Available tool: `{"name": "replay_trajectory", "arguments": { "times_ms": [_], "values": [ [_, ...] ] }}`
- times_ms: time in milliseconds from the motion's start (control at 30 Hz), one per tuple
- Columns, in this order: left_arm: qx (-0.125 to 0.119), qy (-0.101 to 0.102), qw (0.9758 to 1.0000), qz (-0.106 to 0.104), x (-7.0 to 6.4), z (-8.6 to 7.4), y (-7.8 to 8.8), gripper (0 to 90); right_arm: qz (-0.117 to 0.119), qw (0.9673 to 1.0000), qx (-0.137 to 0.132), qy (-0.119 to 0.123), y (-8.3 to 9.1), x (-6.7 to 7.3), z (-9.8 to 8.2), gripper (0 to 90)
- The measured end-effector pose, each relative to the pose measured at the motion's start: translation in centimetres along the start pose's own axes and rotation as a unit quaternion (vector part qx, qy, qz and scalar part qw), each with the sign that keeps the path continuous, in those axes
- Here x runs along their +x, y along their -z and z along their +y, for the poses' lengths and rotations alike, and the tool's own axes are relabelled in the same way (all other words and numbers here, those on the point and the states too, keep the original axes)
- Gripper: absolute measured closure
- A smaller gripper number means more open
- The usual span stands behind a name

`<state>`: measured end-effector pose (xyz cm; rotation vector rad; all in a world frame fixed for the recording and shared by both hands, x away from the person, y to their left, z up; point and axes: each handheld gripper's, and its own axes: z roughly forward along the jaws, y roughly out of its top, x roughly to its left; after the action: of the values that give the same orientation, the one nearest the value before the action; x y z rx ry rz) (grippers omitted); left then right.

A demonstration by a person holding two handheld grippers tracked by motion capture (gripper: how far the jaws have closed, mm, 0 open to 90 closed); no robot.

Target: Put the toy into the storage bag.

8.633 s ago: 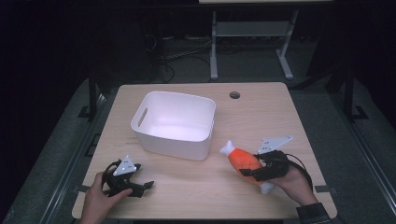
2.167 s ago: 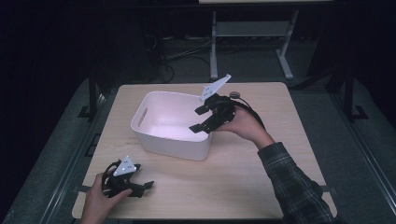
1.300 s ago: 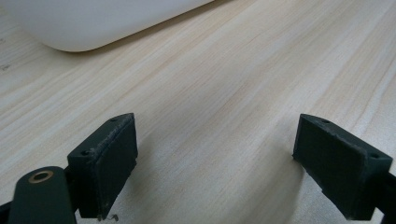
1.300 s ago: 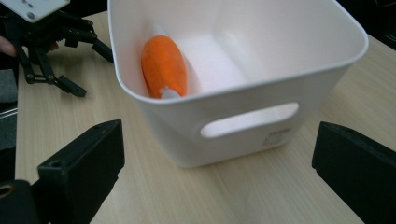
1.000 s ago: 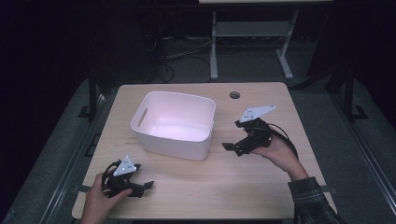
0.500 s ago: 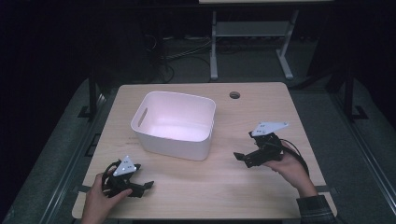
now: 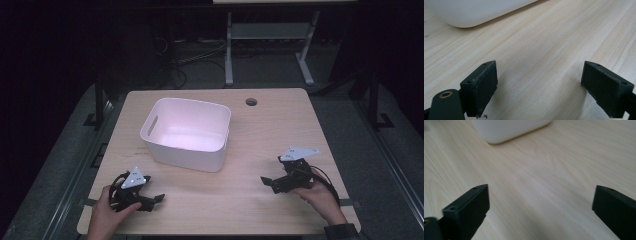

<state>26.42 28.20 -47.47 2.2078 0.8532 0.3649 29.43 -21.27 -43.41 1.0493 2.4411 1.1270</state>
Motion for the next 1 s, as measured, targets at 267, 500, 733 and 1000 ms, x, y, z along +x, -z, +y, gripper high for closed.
{"name": "replay_trajectory", "arguments": {
  "times_ms": [267, 500, 733, 1000],
  "values": [
    [0.000, 0.000, 1.0000, 0.000, 0.0, 0.0, 0.0, 12.8, -0.018, 0.9996, 0.007, -0.022, 0.4, -0.4, -2.7, 0.0],
    [0.001, -0.001, 1.0000, 0.000, 0.0, 0.0, 0.0, 12.8, -0.039, 0.9985, 0.016, -0.034, 0.8, -0.6, -4.8, 0.0],
    [0.000, 0.000, 1.0000, 0.000, 0.0, 0.0, 0.0, 12.8, -0.057, 0.9971, 0.023, -0.045, 1.0, -0.9, -6.3, 0.0],
    [0.000, 0.000, 1.0000, 0.000, 0.0, 0.0, 0.0, 12.8, -0.071, 0.9959, 0.029, -0.046, 0.7, -0.5, -7.1, 0.0]
  ]
}}
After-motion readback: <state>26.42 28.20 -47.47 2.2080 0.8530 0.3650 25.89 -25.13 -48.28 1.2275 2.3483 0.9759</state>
